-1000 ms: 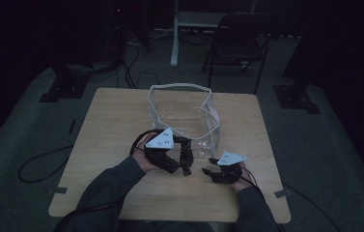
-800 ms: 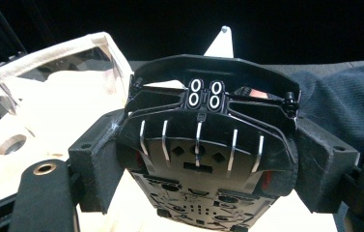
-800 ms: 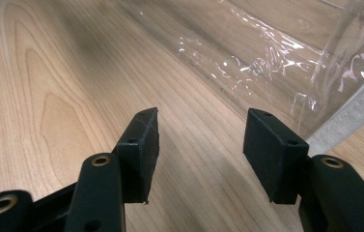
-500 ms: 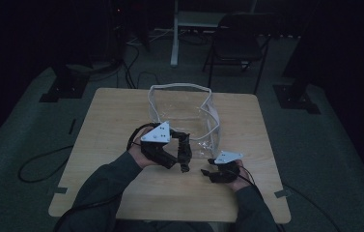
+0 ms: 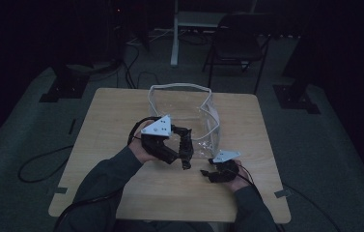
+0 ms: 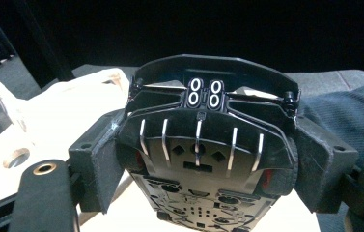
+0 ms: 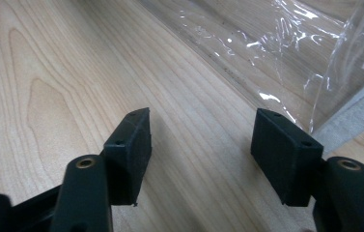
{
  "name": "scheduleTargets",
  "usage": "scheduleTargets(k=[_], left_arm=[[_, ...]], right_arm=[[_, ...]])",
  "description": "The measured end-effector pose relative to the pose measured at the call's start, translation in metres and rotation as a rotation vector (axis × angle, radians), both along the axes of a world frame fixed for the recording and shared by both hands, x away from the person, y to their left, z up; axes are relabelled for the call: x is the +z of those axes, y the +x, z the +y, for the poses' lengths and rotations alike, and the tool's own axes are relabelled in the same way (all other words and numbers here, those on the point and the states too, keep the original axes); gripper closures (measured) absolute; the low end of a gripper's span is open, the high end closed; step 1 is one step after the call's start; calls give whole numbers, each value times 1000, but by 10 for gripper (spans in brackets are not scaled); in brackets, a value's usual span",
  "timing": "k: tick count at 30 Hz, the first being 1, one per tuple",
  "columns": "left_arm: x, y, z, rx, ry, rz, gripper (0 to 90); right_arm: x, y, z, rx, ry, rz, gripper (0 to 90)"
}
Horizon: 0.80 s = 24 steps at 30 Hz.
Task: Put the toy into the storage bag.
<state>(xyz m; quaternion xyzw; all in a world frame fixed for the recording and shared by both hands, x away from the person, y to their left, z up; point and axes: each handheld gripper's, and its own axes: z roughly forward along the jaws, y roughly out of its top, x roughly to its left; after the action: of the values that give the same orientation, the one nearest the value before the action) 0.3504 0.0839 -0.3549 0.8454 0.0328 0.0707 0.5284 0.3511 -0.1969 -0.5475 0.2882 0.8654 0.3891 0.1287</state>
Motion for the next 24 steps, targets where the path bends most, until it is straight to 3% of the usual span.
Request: scheduleTargets(k=[7,24], left_arm=[[10,4,1,-33,-21,18,238],[27,8,4,-44,-43,14,238]], right_arm=[[0,1,0,1,-3,-3,360],[0,1,1,-18,-6,1,323]])
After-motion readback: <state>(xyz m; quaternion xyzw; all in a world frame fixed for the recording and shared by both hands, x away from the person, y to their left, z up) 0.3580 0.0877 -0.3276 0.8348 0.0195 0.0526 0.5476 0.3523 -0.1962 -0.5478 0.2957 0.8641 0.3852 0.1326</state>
